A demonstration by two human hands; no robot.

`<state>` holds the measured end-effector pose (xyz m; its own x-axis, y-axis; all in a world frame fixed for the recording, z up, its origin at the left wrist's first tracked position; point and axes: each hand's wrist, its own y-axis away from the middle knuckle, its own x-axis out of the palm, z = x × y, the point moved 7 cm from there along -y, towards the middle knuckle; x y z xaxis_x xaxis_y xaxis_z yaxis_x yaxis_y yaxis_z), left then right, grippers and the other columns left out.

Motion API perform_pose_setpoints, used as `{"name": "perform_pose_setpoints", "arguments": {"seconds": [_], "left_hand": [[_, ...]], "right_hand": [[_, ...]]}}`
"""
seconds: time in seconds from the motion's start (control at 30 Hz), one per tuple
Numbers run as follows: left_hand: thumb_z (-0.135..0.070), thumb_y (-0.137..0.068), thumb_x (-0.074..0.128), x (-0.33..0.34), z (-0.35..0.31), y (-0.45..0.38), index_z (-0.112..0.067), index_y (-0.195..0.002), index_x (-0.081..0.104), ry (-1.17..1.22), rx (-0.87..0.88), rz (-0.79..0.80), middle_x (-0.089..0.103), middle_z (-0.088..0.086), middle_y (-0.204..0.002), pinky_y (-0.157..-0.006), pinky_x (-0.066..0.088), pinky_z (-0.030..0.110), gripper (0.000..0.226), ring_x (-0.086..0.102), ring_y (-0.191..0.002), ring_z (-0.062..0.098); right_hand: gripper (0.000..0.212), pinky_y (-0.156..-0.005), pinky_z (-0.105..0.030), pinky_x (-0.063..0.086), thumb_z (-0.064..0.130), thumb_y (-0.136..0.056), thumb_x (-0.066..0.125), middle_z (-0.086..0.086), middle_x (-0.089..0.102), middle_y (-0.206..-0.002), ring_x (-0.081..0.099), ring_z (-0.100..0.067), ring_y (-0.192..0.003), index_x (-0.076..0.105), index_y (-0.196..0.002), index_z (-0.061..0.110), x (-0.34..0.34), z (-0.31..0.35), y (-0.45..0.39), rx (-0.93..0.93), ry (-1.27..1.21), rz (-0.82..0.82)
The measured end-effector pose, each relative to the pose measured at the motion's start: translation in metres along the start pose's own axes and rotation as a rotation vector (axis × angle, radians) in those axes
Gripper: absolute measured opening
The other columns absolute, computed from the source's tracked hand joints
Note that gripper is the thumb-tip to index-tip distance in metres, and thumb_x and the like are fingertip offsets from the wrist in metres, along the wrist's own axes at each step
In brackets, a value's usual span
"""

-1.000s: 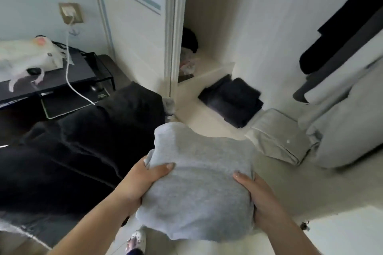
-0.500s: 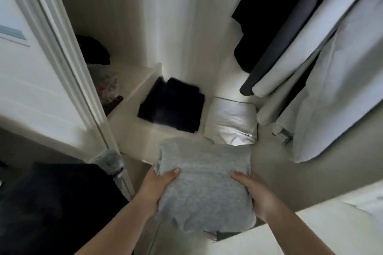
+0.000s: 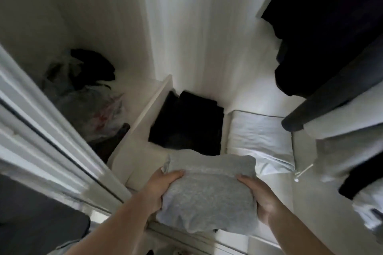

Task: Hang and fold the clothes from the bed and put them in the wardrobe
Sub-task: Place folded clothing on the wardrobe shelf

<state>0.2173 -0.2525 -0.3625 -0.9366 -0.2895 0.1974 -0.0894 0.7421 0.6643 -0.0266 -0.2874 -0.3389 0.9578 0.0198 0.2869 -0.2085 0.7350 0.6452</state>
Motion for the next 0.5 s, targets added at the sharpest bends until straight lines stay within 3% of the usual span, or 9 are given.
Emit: {"name": "perform_pose_setpoints", "arguments": {"seconds": [0.17, 0.27, 0.33, 0.4, 0.5], "left_hand": [[-0.043, -0.06, 0.088, -0.006, -0.09, -0.079, -0.018, -0.127, 0.057, -0.087, 0.05, 0.024, 0.07, 0.013, -0.112, -0.093, 0.051, 0.054, 0.078, 0.067, -0.102, 0.033], [-0.043, -0.066, 0.084, -0.007, -0.163, -0.126, -0.017, -0.127, 0.055, -0.164, 0.179, -0.022, 0.068, 0.009, -0.115, -0.095, 0.05, 0.049, 0.073, 0.066, -0.104, 0.029], [-0.042, -0.066, 0.085, -0.004, -0.208, -0.159, -0.019, -0.128, 0.055, -0.225, 0.27, -0.005, 0.068, 0.007, -0.116, -0.094, 0.052, 0.048, 0.073, 0.066, -0.105, 0.027], [-0.028, -0.074, 0.082, -0.002, -0.242, -0.187, -0.02, -0.127, 0.056, -0.264, 0.394, 0.022, 0.069, 0.007, -0.115, -0.089, 0.055, 0.046, 0.059, 0.068, -0.102, 0.025], [-0.034, -0.068, 0.084, -0.015, -0.263, -0.229, -0.022, -0.134, 0.051, -0.444, 0.524, -0.119, 0.064, 0.001, -0.125, -0.097, 0.05, 0.042, 0.075, 0.063, -0.112, 0.021]], "right_hand": [[0.026, -0.063, -0.037, 0.06, 0.013, -0.088, 0.059, -0.017, 0.073, -0.092, 0.072, -0.028, -0.075, 0.064, -0.111, 0.003, 0.036, 0.072, -0.084, -0.078, -0.022, 0.016], [0.033, -0.078, -0.039, 0.057, 0.018, -0.085, 0.065, -0.013, 0.073, -0.101, 0.071, -0.028, -0.089, 0.063, -0.115, 0.007, 0.055, 0.128, -0.137, -0.171, -0.012, -0.003], [0.032, -0.076, -0.034, 0.056, 0.018, -0.084, 0.067, -0.009, 0.074, -0.099, 0.071, -0.024, -0.089, 0.063, -0.115, 0.01, 0.067, 0.159, -0.17, -0.239, -0.02, -0.001], [0.026, -0.069, -0.029, 0.057, 0.015, -0.085, 0.065, -0.006, 0.074, -0.096, 0.072, -0.02, -0.086, 0.063, -0.111, 0.012, 0.077, 0.177, -0.199, -0.293, -0.055, 0.027], [0.033, -0.083, -0.038, 0.057, 0.014, -0.084, 0.067, -0.01, 0.072, -0.105, 0.07, -0.026, -0.095, 0.062, -0.116, 0.011, 0.082, 0.169, -0.245, -0.3, -0.083, 0.005]]}}
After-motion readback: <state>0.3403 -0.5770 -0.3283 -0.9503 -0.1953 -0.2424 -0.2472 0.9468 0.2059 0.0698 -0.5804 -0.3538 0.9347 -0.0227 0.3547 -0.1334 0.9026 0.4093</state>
